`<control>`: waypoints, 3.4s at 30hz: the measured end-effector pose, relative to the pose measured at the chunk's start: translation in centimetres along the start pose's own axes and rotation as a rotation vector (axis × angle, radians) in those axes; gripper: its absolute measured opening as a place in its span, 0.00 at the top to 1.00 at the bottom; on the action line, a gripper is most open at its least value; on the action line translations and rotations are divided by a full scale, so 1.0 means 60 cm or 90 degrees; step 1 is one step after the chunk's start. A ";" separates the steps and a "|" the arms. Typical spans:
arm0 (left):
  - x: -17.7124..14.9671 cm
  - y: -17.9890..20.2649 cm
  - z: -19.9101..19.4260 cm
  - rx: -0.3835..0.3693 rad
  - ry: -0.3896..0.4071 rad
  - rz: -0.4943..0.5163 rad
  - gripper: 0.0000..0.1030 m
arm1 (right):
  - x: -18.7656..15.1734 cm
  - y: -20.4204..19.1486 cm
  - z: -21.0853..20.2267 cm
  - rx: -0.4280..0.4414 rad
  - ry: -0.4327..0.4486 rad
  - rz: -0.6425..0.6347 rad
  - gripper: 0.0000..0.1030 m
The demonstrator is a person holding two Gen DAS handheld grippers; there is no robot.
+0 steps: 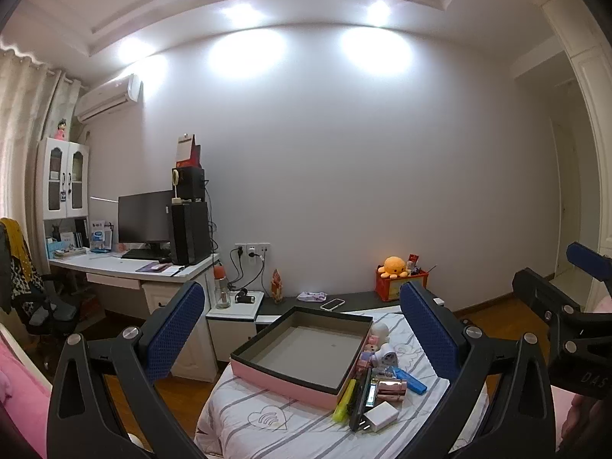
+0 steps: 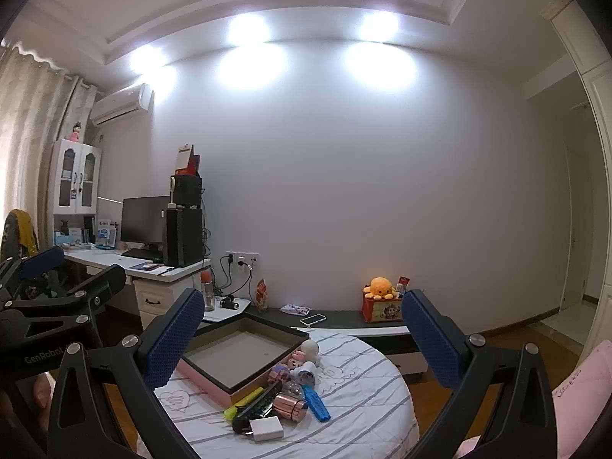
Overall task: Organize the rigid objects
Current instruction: 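Move both grippers down toward the objects beside the pink box, then grasp the white charger block with the right gripper, then grasp the black TV remote with the left gripper while the right gripper holds the charger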
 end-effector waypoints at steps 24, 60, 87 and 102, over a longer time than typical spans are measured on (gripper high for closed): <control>-0.024 0.054 0.129 -0.028 -0.032 0.022 0.00 | -0.034 0.040 0.098 -0.015 -0.037 0.021 0.00; -0.381 0.098 0.320 -0.086 -0.468 0.090 0.00 | -0.327 0.089 0.288 0.007 -0.372 0.023 0.00; -0.436 0.061 0.304 -0.123 -0.539 0.038 0.00 | -0.425 -0.052 0.318 0.271 -0.497 0.004 0.46; -0.407 0.126 0.349 -0.141 -0.492 0.054 0.38 | -0.429 0.067 0.293 0.233 -0.496 0.072 0.46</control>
Point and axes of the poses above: each gripper's, at about its wrist camera, not at the fingertips, and z roughly the way its jaws point, y to its right, x to its top, the point moved 4 cm from there along z, roughly the way its jaws point, and after that the axes turned 2 degrees about -x, right-handed, at the moved point
